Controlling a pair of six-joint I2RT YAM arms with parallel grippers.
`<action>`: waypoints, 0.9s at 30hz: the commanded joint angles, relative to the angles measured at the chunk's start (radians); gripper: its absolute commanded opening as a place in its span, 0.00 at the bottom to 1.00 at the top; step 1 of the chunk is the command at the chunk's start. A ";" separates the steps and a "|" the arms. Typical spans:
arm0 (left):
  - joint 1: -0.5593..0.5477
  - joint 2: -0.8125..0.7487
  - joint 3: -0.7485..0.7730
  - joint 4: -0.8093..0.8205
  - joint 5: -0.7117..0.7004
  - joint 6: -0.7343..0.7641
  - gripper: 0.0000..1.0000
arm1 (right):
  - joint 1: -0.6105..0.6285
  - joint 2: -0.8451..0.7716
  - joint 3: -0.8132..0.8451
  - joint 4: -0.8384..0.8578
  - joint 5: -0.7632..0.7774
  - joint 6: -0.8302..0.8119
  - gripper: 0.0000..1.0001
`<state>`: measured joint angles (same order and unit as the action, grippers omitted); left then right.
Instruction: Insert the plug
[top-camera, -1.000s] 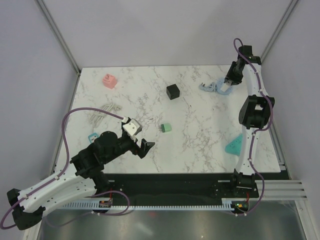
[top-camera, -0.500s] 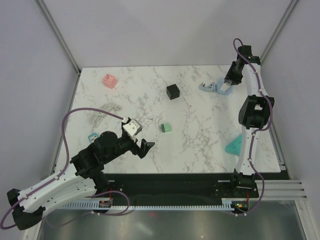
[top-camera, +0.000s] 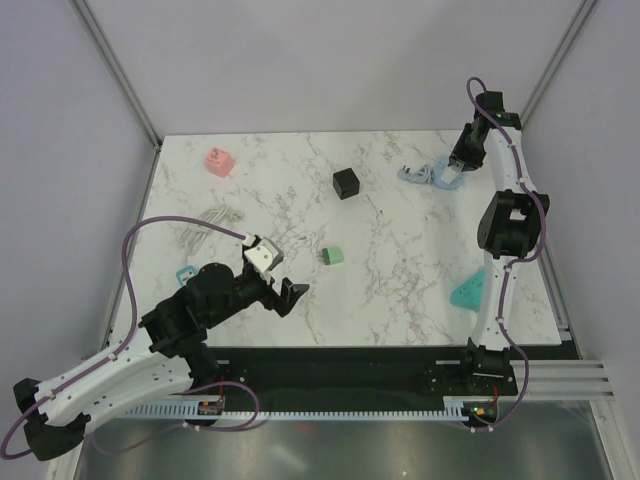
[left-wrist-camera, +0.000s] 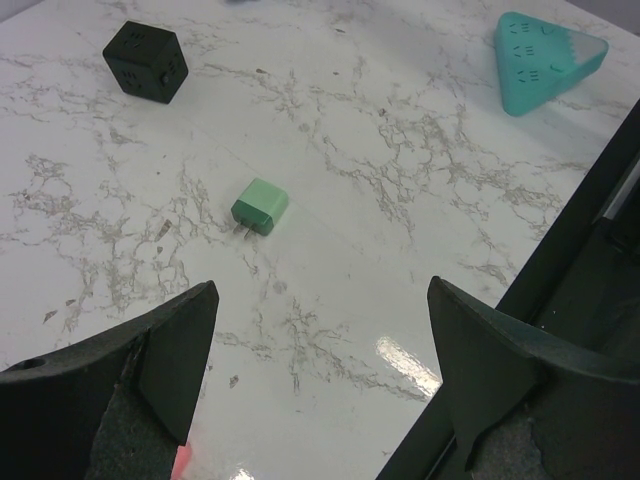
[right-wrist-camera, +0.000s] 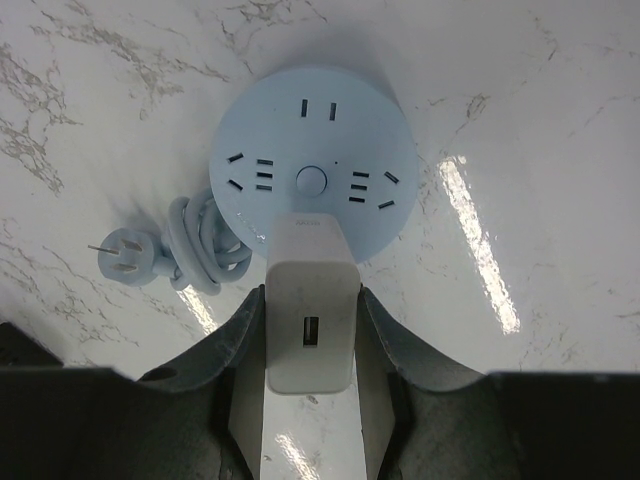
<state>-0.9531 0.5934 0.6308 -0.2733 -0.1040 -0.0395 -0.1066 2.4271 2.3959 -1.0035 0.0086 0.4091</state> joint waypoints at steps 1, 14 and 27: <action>-0.004 -0.009 -0.006 0.043 -0.013 0.032 0.92 | 0.001 -0.039 -0.030 -0.030 0.030 0.008 0.00; -0.004 -0.010 -0.008 0.043 -0.013 0.032 0.92 | 0.001 -0.033 -0.027 -0.029 0.033 0.011 0.00; -0.004 0.009 -0.008 0.045 -0.023 0.038 0.92 | 0.045 0.059 -0.020 -0.015 0.159 -0.016 0.00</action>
<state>-0.9531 0.5983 0.6250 -0.2718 -0.1040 -0.0387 -0.0738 2.4222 2.3684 -1.0077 0.0875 0.4137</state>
